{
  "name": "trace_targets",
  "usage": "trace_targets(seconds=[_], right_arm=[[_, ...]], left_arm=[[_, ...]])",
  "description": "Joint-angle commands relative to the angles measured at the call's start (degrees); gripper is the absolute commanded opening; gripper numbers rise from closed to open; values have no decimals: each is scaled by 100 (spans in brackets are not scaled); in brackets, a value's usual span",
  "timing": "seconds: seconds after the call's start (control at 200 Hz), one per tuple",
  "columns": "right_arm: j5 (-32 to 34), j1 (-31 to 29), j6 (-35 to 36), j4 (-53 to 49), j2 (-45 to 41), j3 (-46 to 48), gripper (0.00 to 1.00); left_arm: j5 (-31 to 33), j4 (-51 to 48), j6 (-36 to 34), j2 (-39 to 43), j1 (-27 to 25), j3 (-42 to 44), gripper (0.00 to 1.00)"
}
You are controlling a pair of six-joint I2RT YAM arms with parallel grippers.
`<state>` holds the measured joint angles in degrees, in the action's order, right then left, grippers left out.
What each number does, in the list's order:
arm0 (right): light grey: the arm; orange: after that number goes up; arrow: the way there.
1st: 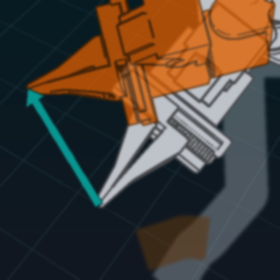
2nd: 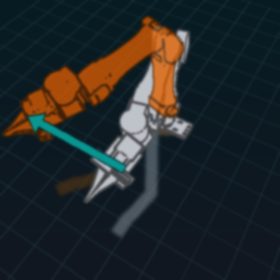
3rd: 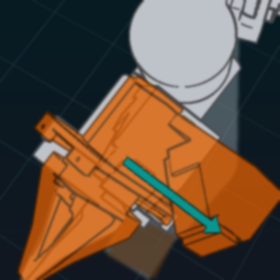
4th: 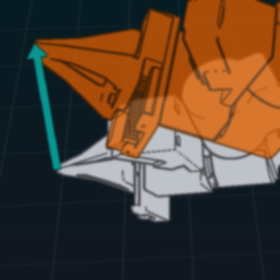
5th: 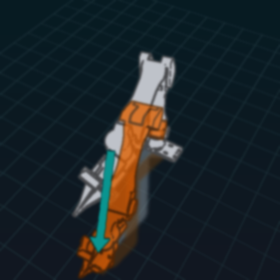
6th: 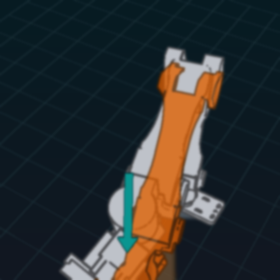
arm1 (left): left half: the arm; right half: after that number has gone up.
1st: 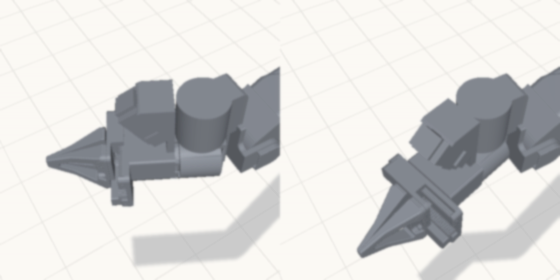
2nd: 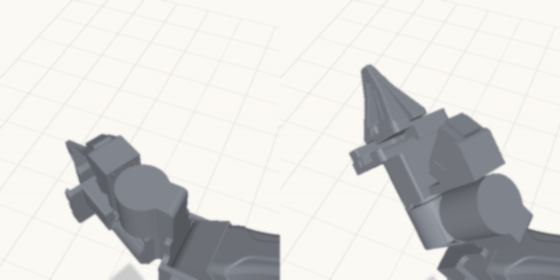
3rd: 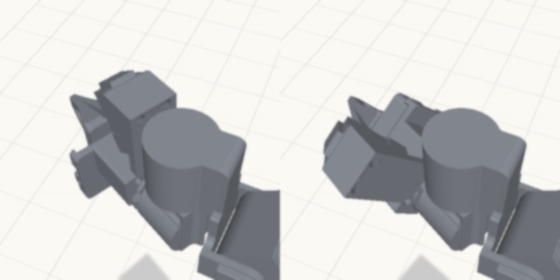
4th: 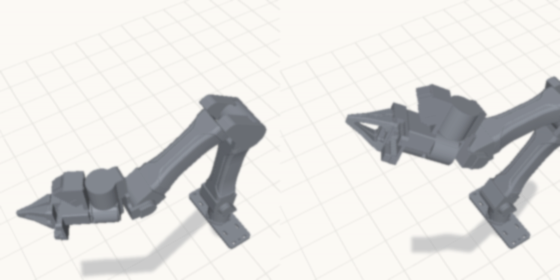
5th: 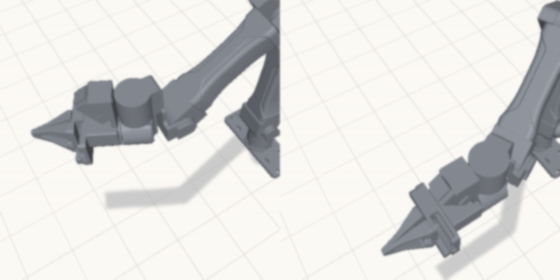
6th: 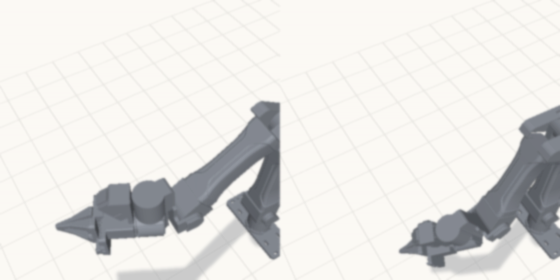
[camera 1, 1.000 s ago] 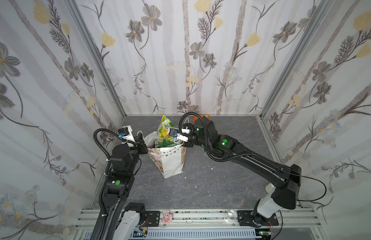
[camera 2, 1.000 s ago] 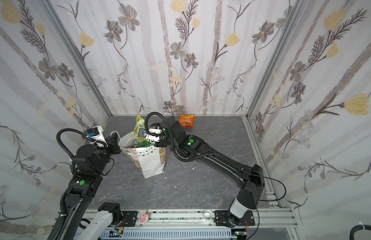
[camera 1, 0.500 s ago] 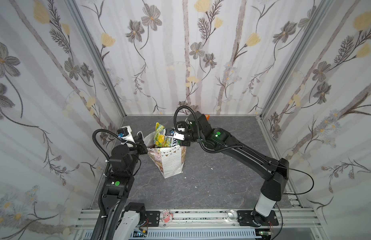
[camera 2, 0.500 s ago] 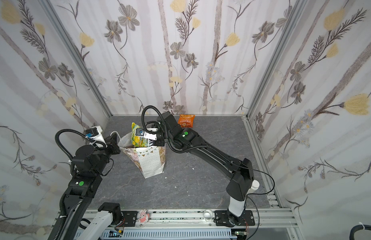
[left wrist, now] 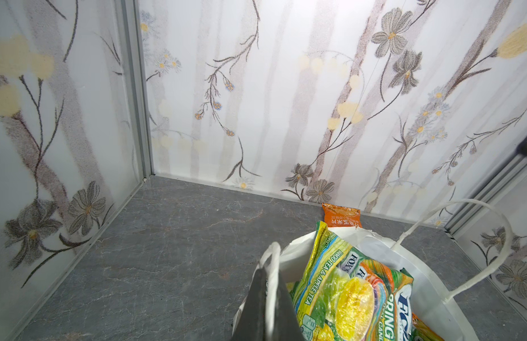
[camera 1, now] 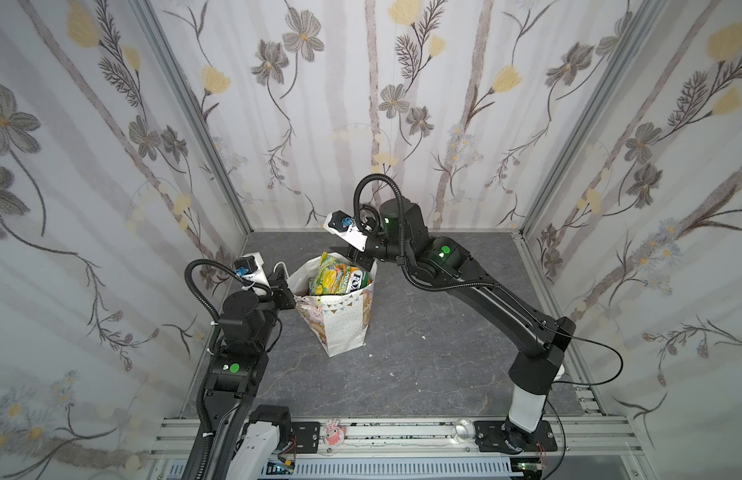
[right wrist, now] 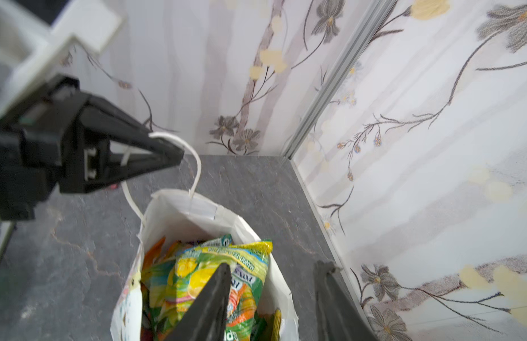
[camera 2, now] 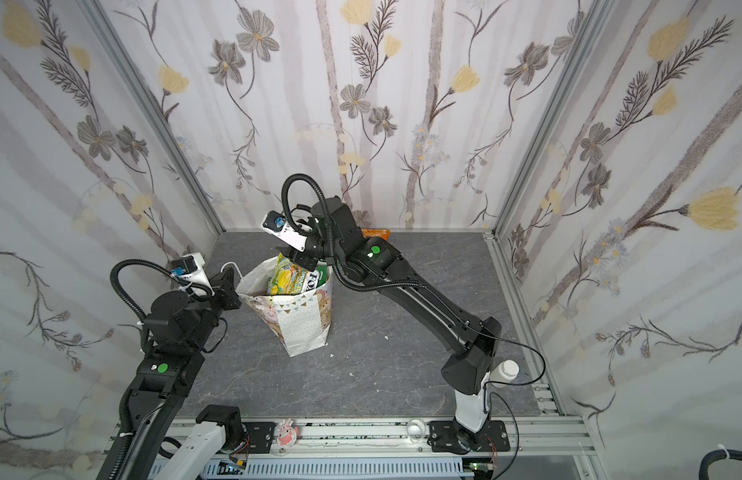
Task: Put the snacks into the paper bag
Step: 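Push the green FOX'S bag down into the paper bag with the right gripper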
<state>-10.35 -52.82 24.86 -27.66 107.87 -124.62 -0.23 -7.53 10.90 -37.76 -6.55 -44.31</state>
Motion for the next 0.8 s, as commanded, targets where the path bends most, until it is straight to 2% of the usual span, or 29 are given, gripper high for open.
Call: trace_targets(seconds=[0.0,0.055,0.16,0.22,0.609,0.794], right_arm=[[273,-73,-763,-824,253,-276,40],[631,-126,-832,-854,342,-276,27],[872,-234,-839,-901,514,-276,12],[955,-280,-860,-885,604,-282,7],[1459,-208,-707,-827,1470,-633,2],[1109,-159,-616,-818,1561,-638,5]], left_arm=[[-30,142,0,7,2,5,6],[-27,146,5,12,2,4,6],[-56,146,22,31,4,19,7],[-65,137,22,36,3,27,6],[-293,190,137,32,4,59,6],[-418,266,211,76,-4,107,6]])
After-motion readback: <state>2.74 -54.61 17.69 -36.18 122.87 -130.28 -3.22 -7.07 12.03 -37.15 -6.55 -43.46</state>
